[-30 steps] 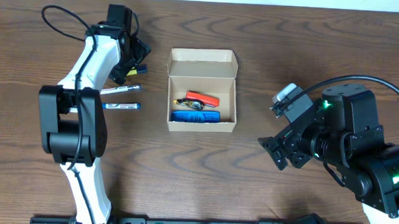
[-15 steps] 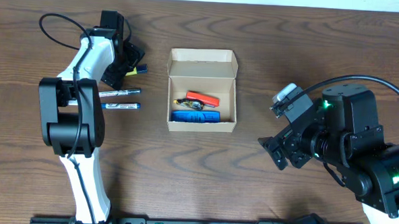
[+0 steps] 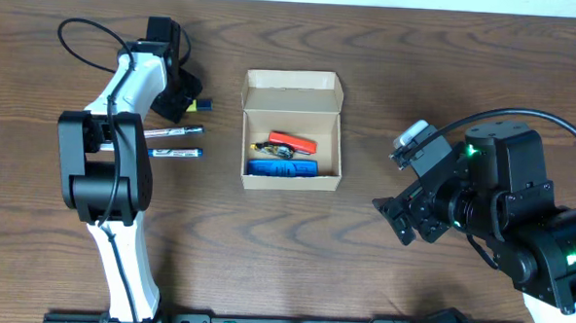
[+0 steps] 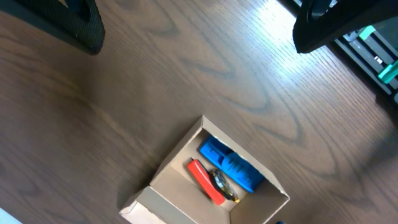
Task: Pack container
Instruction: 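Reach left gripper to the yellow highlighter and grasp it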
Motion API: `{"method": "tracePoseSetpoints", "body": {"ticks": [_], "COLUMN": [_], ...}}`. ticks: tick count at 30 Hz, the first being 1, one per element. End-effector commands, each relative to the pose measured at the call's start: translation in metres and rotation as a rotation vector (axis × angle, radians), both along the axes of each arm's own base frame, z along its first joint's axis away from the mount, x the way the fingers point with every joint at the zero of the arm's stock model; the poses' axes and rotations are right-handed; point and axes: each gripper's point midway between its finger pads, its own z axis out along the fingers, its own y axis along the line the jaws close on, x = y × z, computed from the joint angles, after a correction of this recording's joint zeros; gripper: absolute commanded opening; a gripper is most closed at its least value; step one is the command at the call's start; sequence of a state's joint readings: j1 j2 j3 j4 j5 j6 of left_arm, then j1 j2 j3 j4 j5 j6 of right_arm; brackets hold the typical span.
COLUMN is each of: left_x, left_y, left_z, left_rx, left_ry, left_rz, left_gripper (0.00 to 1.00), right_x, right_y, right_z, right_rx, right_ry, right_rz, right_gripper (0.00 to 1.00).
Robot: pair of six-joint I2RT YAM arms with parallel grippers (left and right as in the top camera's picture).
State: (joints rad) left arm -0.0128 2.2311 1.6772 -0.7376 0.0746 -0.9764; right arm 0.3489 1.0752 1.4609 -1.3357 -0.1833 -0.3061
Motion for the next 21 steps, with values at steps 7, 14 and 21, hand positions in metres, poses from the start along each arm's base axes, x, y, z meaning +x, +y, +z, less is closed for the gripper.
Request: {"method": "tracePoseSetpoints", "body": {"ticks": [7,14,21], "left_x": [-0.005,-0.002,0.020], "left_y": [0.007,0.006,0.000], "left_z": [-0.012,-0.005,0.054], "left_rx": [0.060,0.054,0.096], "left_ry": [0.039,0.035,-0.020], "left_rz": [0.018,0.007,-0.117], "left_gripper": [0.31,0.22,0.06], "right_x": [0.000,0.000,0.000], "right_y": [-0.002,-0.002,-0.002], "right_z": [-0.001,-0.001,-0.001], "right_rx": [0.001,0.001,0.001], "right_ry": [0.003,0.003,0.003], "right_rz": [-0.010,-0.010,-0.010], "right_gripper": [0.99,0.99,0.99]}}
